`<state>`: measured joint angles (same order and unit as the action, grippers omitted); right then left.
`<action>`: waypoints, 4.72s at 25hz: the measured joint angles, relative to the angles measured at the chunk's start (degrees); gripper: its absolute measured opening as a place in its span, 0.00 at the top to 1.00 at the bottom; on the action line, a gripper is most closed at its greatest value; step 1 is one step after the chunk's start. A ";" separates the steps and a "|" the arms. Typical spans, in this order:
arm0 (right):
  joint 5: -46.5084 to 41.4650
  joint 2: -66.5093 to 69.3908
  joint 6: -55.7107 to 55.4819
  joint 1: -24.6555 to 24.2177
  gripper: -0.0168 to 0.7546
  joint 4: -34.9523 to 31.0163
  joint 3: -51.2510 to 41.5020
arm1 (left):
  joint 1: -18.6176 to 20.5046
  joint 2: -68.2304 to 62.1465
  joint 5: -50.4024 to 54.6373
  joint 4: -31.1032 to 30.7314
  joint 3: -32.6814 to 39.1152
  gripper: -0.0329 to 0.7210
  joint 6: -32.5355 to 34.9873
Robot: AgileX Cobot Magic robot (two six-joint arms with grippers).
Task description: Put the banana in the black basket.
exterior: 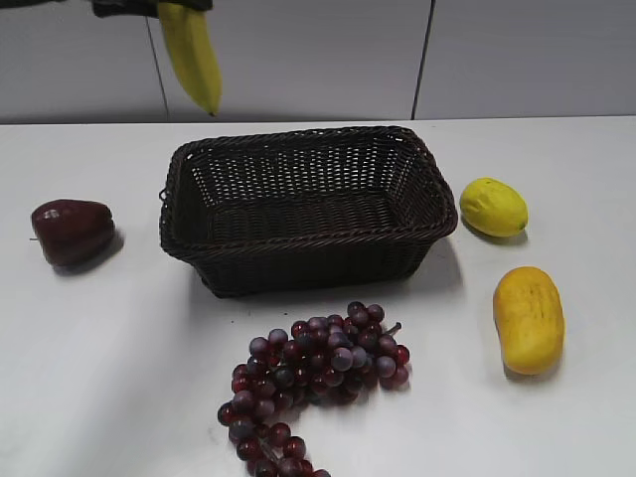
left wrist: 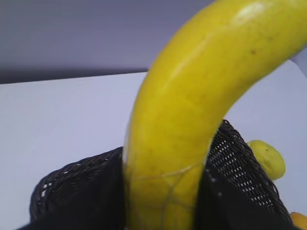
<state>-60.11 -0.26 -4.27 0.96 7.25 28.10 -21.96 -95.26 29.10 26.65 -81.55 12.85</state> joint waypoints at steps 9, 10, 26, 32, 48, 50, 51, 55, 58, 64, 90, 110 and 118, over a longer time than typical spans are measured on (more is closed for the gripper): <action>0.00 0.00 0.00 0.00 0.26 0.00 0.00 | -3.27 -12.97 -2.37 -5.75 -0.05 0.56 0.00; 0.00 0.00 0.00 0.00 0.26 0.00 0.00 | -3.27 -14.14 -2.38 -6.80 -0.05 0.56 0.00; 0.00 0.00 0.00 0.00 0.26 0.00 0.00 | -3.37 -18.50 -1.32 -9.18 -0.05 0.16 0.00; 0.00 0.00 0.00 0.00 0.26 0.00 0.00 | -3.37 -16.74 3.43 -9.22 -0.05 0.14 0.00; 0.00 0.00 0.00 0.00 0.26 0.00 0.00 | -3.37 2.90 27.78 -17.91 -0.05 0.18 -0.76; 0.00 0.00 0.00 0.00 0.26 0.00 0.00 | -3.37 4.84 31.46 -21.36 -0.05 0.18 -2.85; 0.00 0.00 0.00 0.00 0.26 0.00 0.00 | -3.37 5.46 33.58 -23.22 -0.05 0.18 -3.92; 0.00 0.00 0.00 0.00 0.26 0.00 0.00 | -3.37 6.91 39.80 -32.93 -0.05 0.18 -8.59; 0.00 0.00 0.00 0.00 0.26 0.00 0.00 | -2.72 7.84 40.34 -36.26 0.78 0.18 -10.54; 0.00 0.00 0.00 0.00 0.26 0.00 0.00 | 3.22 11.15 40.42 -36.80 7.84 0.18 -12.85; 0.00 0.00 0.00 0.00 0.26 0.00 0.00 | 15.45 66.41 34.54 -29.38 47.83 0.17 -14.37; 0.00 0.00 0.00 0.00 0.26 0.00 0.00 | 15.45 85.88 31.49 -29.85 51.95 0.17 -14.37; 0.00 0.00 0.00 0.00 0.26 0.00 0.00 | 15.45 85.88 31.18 -26.07 52.26 0.17 -11.21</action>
<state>-60.11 -0.26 -4.27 0.96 7.25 28.10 -6.51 -9.38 60.29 0.58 -29.29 1.63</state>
